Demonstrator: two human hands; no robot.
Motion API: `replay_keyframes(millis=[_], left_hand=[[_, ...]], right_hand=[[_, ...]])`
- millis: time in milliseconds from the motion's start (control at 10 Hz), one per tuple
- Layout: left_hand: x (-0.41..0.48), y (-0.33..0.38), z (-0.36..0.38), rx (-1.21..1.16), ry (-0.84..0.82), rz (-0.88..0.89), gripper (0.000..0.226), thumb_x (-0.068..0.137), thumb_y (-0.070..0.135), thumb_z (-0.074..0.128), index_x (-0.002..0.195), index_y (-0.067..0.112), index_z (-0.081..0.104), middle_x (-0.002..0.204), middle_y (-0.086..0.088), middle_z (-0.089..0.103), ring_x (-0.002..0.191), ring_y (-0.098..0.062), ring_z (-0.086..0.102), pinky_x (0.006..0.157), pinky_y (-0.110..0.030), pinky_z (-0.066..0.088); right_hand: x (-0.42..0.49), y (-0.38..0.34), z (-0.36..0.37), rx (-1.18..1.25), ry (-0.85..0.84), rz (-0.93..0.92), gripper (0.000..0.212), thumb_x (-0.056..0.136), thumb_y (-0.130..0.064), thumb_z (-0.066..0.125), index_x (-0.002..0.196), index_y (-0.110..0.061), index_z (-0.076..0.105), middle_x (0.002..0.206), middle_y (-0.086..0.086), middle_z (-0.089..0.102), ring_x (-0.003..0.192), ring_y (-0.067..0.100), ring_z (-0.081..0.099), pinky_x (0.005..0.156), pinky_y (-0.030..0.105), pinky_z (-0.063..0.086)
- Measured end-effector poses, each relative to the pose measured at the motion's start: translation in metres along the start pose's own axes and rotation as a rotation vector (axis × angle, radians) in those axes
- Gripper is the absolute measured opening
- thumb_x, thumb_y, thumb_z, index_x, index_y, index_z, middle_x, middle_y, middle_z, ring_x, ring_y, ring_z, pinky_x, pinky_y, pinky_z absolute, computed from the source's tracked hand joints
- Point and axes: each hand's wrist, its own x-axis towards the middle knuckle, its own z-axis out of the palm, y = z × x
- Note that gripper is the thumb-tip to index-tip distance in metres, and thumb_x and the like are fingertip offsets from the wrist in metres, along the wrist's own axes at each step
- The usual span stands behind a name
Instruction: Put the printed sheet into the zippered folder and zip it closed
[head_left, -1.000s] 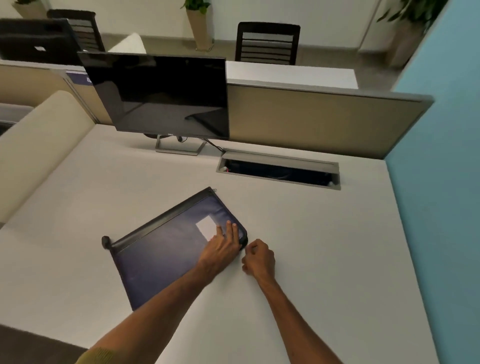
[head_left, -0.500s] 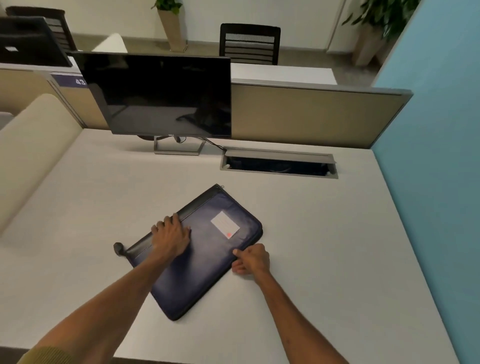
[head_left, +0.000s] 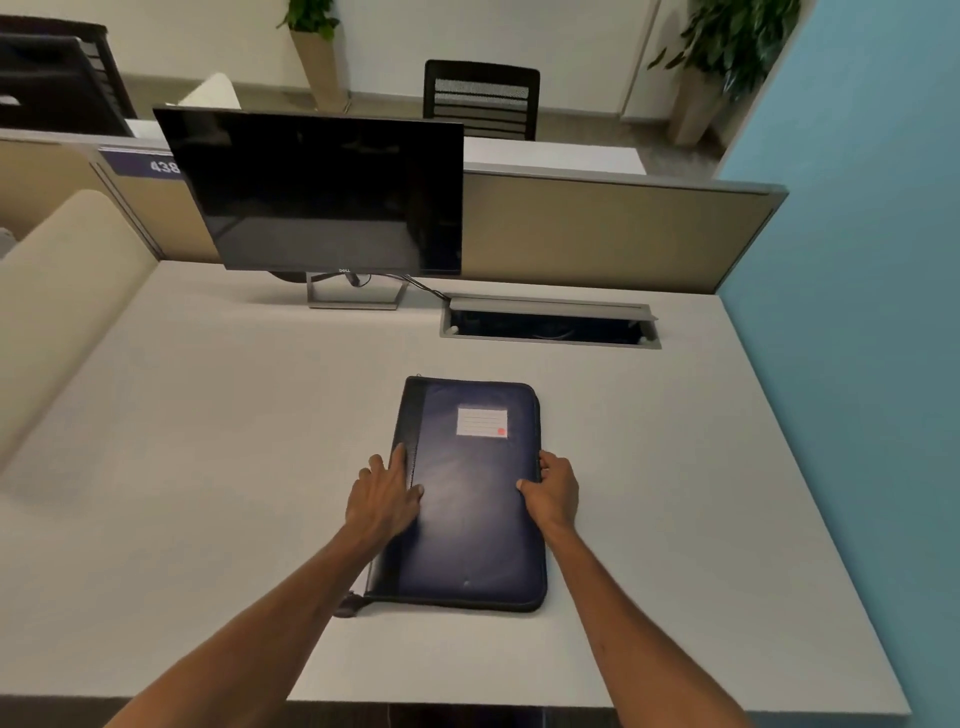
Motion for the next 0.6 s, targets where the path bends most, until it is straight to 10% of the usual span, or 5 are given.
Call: replay_keyframes(millis=[400,600], left_hand=[[-0.003,0.015,-0.002,0.149,0.042,-0.034,0.073,0.105,0.056,0.045,0.164,0.018,0.024,0.148,-0.019,0.048,0.129,-0.039,0.056,0.105,-0.048,0.051],[0.0,0.051,-0.024,0.224,0.134,0.072,0.078,0.108,0.057,0.036,0.17,0.016,0.011,0.176,-0.015,0.011,0.16,-0.039,0.024,0.126,-0.054,0.033]], right_hand=[[0.003,0.0,-0.011,-0.178,-0.093,-0.109,0.063,0.101,-0.015,0.07,0.159,-0.01,0.044,0.151,0.014,0.052,0.139,0.03,0.055,0.118,0.04,0.048],[0.001,-0.003,-0.025,-0.626,-0.075,-0.356,0.07,0.111,-0.038,0.05,0.169,-0.019,0.016,0.175,0.006,0.022,0.162,0.025,0.024,0.134,0.044,0.022]])
